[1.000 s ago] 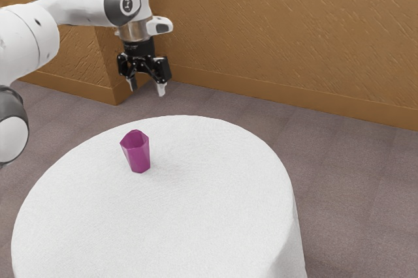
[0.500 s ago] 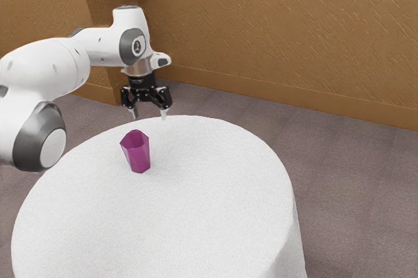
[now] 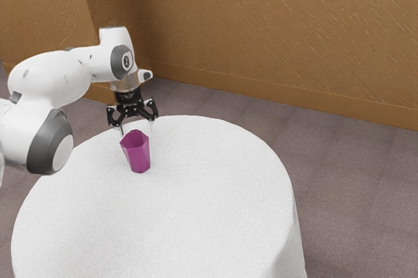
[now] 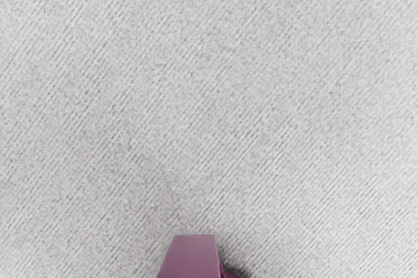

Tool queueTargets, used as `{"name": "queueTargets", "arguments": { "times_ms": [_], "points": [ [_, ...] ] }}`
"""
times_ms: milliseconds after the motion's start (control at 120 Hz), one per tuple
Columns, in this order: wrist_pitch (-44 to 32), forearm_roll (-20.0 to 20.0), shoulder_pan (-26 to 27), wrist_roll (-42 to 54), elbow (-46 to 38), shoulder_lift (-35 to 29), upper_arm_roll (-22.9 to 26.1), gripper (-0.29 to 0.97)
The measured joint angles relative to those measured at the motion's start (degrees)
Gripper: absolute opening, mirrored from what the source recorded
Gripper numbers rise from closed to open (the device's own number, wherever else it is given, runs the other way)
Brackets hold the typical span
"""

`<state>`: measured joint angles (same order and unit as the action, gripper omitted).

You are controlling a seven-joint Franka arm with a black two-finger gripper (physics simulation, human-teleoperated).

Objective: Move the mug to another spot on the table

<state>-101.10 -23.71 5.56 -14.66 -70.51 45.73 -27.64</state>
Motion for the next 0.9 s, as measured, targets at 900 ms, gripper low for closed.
{"name": "queueTargets", "arguments": {
  "times_ms": [900],
  "points": [
    [-1.2, -0.9, -0.2, -9.5, -1.7, 1.6, 0.8, 0.67]
  ]
}}
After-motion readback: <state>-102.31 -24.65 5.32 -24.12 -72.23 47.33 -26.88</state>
